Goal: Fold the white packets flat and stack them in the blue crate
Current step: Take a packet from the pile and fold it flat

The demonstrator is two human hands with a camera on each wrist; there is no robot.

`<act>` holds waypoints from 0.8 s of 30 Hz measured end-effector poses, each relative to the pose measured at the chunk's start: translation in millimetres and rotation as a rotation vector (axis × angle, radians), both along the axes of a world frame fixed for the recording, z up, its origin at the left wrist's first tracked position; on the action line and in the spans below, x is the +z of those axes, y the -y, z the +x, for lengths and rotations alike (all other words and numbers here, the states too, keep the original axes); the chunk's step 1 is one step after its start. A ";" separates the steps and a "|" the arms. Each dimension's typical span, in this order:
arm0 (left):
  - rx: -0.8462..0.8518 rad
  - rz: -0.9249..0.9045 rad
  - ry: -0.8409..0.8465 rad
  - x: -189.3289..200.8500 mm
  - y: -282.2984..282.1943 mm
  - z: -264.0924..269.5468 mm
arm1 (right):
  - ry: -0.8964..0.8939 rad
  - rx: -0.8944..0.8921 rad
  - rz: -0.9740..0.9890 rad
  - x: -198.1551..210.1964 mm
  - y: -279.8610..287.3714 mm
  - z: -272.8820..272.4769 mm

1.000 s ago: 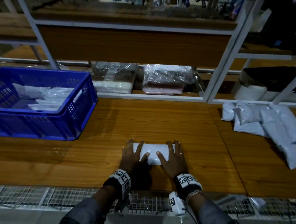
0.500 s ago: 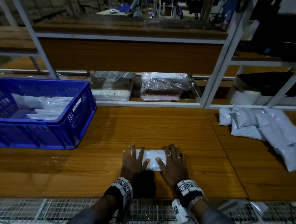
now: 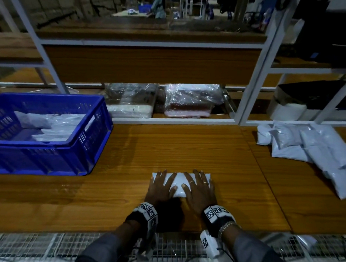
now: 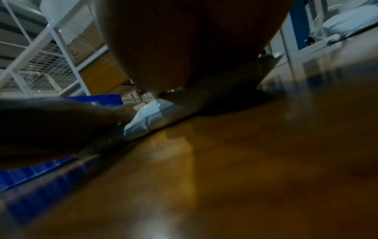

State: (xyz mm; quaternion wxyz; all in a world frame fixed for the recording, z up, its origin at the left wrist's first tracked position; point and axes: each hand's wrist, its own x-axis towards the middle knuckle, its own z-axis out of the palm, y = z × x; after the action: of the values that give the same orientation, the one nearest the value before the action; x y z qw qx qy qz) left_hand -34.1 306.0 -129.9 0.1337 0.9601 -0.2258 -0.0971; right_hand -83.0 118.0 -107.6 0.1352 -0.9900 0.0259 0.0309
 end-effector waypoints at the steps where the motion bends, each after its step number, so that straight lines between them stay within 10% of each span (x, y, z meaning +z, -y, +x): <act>1: -0.016 -0.015 0.014 6.6 -3.7 2.4 | -0.035 0.014 0.020 4.4 1.9 0.1; 13: -0.176 -0.304 -0.068 33.4 -48.8 -7.3 | -0.026 0.114 0.322 33.8 43.3 -16.3; 24: 0.401 -0.863 -0.263 51.3 -52.0 0.5 | 0.000 -0.218 0.809 32.9 82.2 18.3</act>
State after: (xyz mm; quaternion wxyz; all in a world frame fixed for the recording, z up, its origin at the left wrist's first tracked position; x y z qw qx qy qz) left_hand -33.6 358.1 -78.6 0.5627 0.8211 -0.0372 -0.0876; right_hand -64.7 35.8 -74.7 0.5154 -0.8487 0.1163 0.0243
